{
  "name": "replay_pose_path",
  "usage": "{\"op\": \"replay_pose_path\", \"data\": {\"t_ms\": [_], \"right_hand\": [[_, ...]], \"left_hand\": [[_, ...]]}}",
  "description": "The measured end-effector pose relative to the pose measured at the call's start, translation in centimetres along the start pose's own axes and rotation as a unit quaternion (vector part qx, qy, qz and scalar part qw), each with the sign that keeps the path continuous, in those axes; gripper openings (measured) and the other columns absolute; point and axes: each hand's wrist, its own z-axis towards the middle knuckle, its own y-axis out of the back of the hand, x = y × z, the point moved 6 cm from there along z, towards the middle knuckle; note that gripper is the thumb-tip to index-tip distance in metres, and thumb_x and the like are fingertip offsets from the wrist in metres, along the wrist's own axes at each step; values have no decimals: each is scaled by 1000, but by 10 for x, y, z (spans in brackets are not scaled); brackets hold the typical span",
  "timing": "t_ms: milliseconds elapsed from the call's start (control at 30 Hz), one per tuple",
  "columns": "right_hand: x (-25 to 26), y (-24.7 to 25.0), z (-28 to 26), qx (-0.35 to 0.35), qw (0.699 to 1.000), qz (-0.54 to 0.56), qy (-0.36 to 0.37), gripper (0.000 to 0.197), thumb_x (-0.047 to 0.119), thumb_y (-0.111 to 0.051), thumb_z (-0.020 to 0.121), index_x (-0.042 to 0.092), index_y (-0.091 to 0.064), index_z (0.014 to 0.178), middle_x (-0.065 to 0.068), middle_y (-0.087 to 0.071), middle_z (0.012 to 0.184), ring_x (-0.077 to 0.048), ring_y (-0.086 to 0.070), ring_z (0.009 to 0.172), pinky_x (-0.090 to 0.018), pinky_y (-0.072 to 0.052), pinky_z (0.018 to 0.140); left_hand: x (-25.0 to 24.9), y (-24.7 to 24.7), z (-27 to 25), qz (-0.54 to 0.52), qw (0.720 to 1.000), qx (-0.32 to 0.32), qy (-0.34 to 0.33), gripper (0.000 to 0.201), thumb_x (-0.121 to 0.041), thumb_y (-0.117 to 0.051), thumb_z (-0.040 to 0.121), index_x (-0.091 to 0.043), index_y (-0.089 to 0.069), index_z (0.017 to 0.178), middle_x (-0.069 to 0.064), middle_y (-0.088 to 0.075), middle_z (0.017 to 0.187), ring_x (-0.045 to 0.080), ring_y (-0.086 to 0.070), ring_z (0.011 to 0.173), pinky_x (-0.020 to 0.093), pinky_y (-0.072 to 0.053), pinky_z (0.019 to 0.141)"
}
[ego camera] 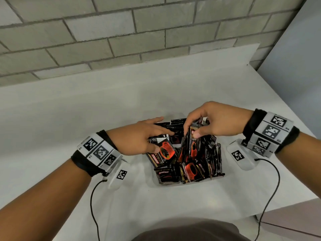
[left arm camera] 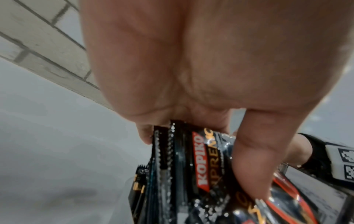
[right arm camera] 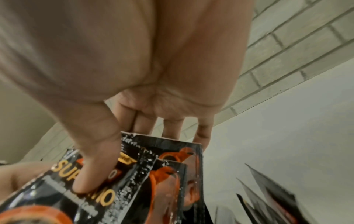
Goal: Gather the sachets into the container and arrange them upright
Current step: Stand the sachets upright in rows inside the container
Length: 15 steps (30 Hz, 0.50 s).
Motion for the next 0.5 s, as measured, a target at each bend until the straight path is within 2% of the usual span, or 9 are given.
{"op": "replay_pose_path", "data": {"t_ms": [67,133,167,200,267,333,400,433,500], "right_hand": [[1,5,-1,-16,1000,24,8,26,20,-78,87,42,-73,101,26,-71,90,4,-66,91,-21,-43,90],[3,11,-3,-31,998,42,18,24,17,-77,87,35,-74,104,25,-70,84,3,-66,85,-21,-43,91],[4,14,-3,-40,998,51,23,24,16,-77,88,32,-74,105,25,-71,84,2,-66,84,-24,-44,95],[6,17,-4,-49,996,62,31,24,15,-76,88,30,-74,107,24,-71,84,1,-66,84,-26,-45,98],[10,24,-5,-70,992,91,53,24,13,-75,88,25,-73,109,21,-73,90,-2,-68,88,-25,-46,99],[13,31,-5,-92,984,131,72,25,10,-75,87,17,-72,111,11,-76,100,-9,-70,96,-22,-49,97],[17,37,-5,-115,975,165,91,27,7,-74,85,10,-71,112,6,-76,101,-9,-71,96,-18,-50,91],[19,40,-4,-128,970,179,99,28,8,-74,85,7,-70,113,4,-76,100,-10,-71,94,-20,-52,89],[23,41,-2,-136,960,219,106,32,11,-72,84,5,-67,115,-7,-75,103,-25,-73,95,-34,-58,87]], "left_hand": [[0,7,-8,-40,999,-24,-5,53,-23,-69,97,-36,-52,145,-22,-38,155,-7,-14,150,20,-23,117],[6,14,-16,-99,994,-52,2,39,-21,-69,97,-29,-62,135,-12,-62,139,5,-53,132,31,-43,112],[10,18,-21,-136,988,-67,7,33,-22,-70,97,-26,-66,129,-8,-70,126,11,-65,118,39,-51,104],[11,21,-26,-173,981,-87,8,28,-25,-70,97,-25,-68,125,-5,-74,118,16,-70,109,43,-54,98],[15,29,-35,-245,960,-138,7,29,-31,-69,93,-25,-70,121,0,-77,113,22,-73,104,43,-57,90],[18,35,-40,-303,933,-192,9,33,-30,-69,93,-22,-67,125,6,-77,113,28,-74,102,43,-60,84],[17,36,-41,-343,911,-229,20,29,-23,-66,99,-16,-62,127,13,-77,107,38,-76,93,50,-64,75],[16,34,-40,-360,901,-240,27,27,-18,-61,101,-15,-60,127,15,-77,105,40,-76,90,52,-64,70],[10,29,-37,-397,885,-242,35,29,-11,-56,102,-14,-57,131,15,-77,107,43,-76,87,51,-64,64]]}}
